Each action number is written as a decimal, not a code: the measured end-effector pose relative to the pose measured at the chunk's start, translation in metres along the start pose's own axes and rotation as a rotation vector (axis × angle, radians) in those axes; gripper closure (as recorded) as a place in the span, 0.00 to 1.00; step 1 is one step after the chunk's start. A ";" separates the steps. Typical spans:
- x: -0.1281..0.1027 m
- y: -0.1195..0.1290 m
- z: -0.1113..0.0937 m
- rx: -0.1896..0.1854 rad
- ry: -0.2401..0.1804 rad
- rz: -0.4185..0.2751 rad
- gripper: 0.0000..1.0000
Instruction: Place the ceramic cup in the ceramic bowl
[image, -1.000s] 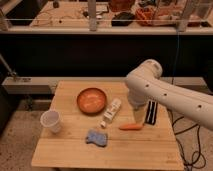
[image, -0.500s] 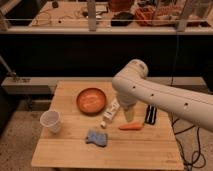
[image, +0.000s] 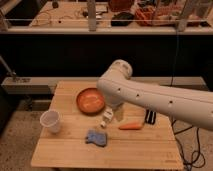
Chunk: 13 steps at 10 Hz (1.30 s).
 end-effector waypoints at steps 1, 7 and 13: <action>-0.011 -0.007 -0.001 0.008 -0.002 -0.025 0.20; -0.055 -0.036 0.002 0.037 -0.009 -0.153 0.20; -0.092 -0.059 0.010 0.058 -0.032 -0.235 0.20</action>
